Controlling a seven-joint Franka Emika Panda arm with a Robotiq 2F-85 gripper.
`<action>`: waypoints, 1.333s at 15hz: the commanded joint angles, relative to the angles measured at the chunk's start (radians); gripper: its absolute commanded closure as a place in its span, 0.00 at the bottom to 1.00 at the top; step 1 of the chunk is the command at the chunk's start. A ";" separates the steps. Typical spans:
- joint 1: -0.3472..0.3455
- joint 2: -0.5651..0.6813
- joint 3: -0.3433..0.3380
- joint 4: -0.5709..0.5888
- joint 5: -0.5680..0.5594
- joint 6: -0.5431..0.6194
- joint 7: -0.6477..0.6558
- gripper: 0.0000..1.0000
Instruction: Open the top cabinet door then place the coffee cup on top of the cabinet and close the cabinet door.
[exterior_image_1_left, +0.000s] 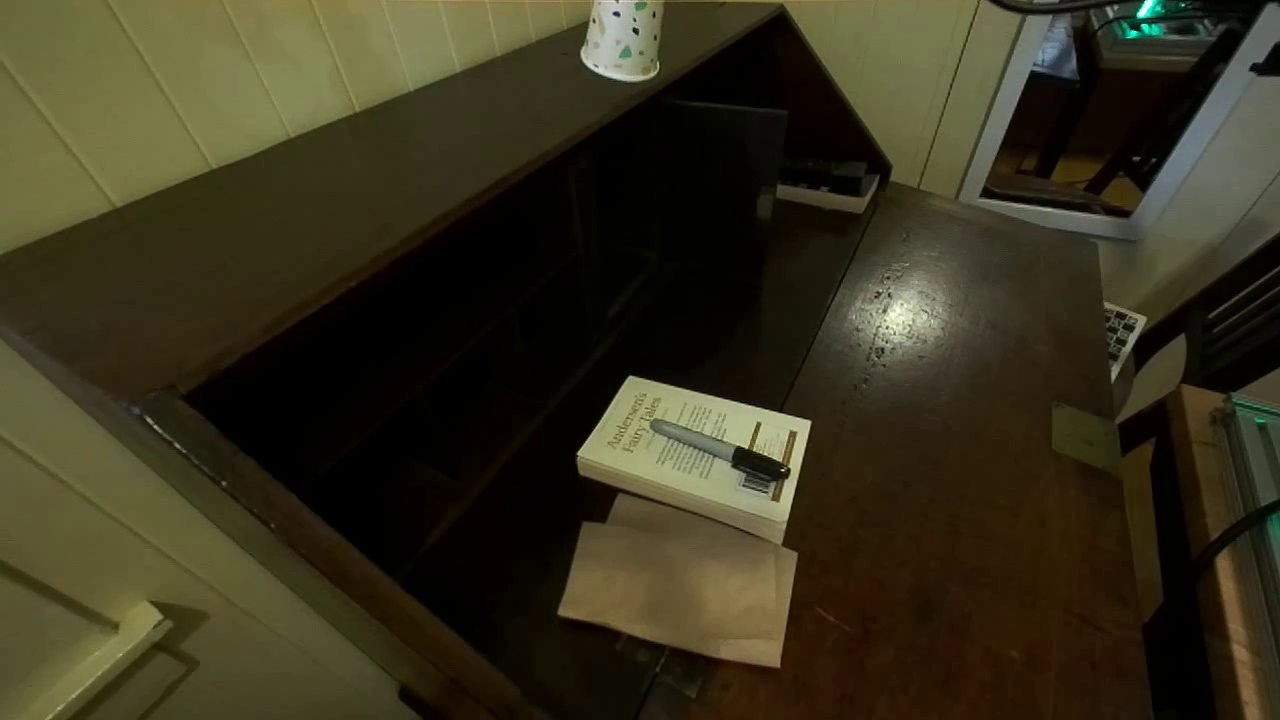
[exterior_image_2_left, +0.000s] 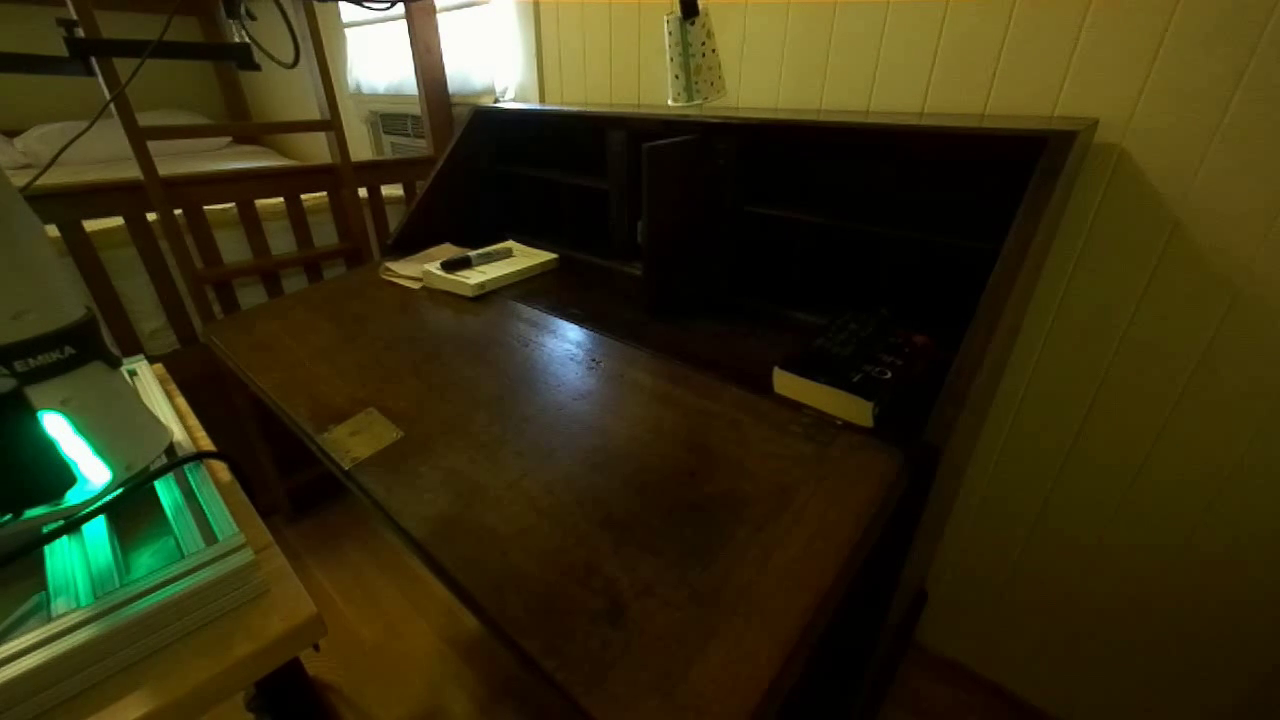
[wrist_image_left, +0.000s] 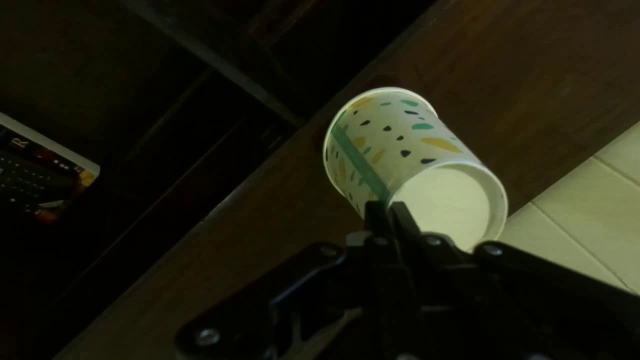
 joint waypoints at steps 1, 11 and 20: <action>-0.003 0.070 0.003 0.113 0.035 -0.054 -0.024 0.98; 0.000 0.144 -0.006 0.222 0.015 -0.051 0.023 0.27; 0.000 -0.006 0.012 0.046 0.012 -0.029 -0.062 0.00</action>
